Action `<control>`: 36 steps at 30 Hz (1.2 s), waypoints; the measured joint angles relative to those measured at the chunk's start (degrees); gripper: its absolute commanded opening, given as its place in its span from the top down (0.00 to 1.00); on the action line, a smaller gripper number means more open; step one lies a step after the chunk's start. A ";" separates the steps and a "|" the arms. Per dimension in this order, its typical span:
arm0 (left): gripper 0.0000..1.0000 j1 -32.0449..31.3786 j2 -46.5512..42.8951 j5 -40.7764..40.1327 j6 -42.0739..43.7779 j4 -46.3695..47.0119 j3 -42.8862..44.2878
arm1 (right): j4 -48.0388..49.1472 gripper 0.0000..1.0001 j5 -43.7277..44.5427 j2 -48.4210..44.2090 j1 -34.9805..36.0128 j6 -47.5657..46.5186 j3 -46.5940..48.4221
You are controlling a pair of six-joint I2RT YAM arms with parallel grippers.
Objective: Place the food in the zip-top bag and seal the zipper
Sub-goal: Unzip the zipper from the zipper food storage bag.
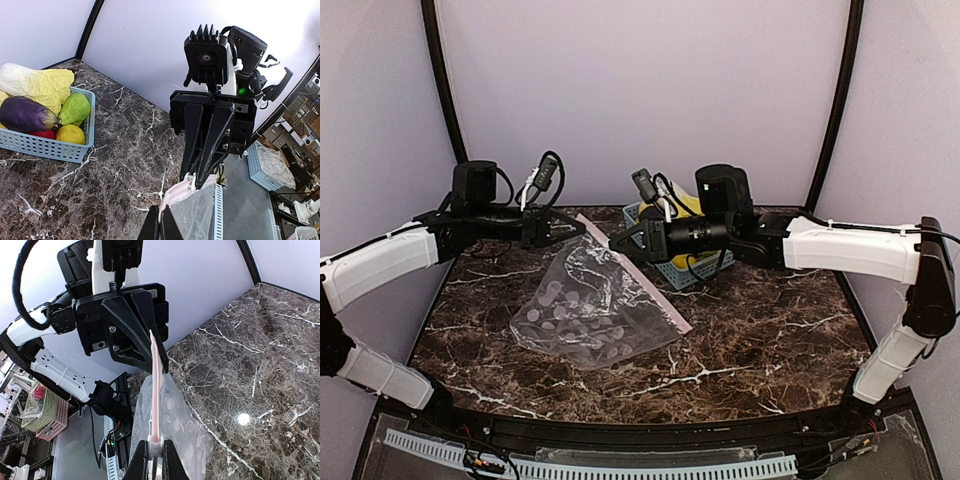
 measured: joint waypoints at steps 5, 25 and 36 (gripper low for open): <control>0.99 0.33 -0.26 -0.63 0.00 0.00 -0.13 | -0.02 1.00 0.13 0.00 0.00 0.00 -0.17; 0.99 2.95 -2.56 -3.98 0.00 0.02 -1.01 | -0.07 1.00 0.26 0.00 0.00 0.00 -0.66; 0.99 4.83 -3.96 -6.40 -0.13 0.52 -1.95 | -0.15 1.00 0.44 0.00 0.00 0.02 -0.70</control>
